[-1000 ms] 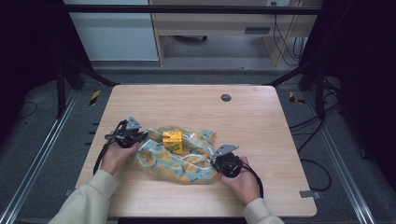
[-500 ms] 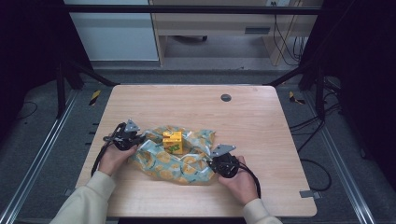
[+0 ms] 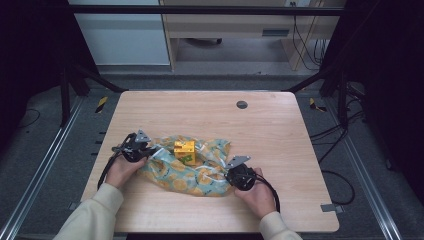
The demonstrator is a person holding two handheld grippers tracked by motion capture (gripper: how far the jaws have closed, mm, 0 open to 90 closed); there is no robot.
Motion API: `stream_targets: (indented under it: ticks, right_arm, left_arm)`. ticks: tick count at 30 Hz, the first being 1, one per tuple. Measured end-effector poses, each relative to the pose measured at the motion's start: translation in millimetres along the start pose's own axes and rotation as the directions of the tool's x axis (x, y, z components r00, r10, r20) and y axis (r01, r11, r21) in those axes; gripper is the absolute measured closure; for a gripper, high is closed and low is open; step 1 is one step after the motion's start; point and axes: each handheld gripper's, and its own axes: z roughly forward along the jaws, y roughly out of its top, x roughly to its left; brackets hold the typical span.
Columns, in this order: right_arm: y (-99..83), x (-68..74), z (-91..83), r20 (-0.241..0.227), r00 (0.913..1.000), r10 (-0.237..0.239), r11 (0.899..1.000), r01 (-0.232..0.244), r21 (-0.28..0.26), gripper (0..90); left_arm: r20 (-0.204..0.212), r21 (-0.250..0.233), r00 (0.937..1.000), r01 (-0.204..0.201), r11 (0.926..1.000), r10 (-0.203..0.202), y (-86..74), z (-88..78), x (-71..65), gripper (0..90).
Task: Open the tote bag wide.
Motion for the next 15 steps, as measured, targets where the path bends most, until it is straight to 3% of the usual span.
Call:
stream_targets:
  ticks: [15]
  right_arm:
    - [-1.4, -0.9, -3.3, -0.002, 1.0, 0.008, 1.0, -0.008, 0.002, 89.9]
  left_arm:
    - [0.005, 0.006, 1.0, -0.001, 1.0, 0.001, -3.0, -1.7, 0.0, 89.7]
